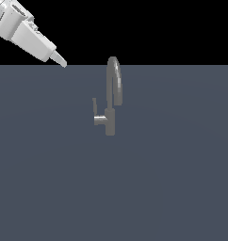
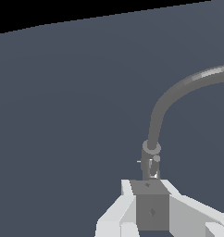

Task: Turn on the faucet by rotating a designated handle.

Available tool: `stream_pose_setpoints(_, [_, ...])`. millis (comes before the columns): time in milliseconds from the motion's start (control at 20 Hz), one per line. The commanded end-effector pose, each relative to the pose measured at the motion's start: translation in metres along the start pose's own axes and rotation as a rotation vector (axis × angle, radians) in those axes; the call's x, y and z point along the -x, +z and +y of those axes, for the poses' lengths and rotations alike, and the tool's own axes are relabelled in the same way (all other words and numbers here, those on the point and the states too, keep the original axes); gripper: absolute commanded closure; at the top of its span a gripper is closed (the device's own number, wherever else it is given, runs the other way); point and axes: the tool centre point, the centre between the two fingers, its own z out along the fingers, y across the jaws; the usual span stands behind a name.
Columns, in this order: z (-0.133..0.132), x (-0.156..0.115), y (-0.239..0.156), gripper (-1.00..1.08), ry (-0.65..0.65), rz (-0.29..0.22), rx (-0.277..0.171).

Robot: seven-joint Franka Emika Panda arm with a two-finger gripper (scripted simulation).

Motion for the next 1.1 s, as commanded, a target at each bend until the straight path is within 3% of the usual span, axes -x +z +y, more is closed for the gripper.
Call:
stream_pose_setpoints(0, [0.000, 0.011, 0.041, 1.08, 0.036, 0.000, 0.039])
stream_pose_setpoints(250, [0.006, 0.025, 0.104, 1.08, 0.093, 0.001, 0.101])
stream_pose_setpoints(500, [0.014, 0.033, 0.143, 1.08, 0.129, 0.000, 0.141])
stream_pose_setpoints(1050, [0.023, 0.035, 0.154, 1.08, 0.141, 0.000, 0.155])
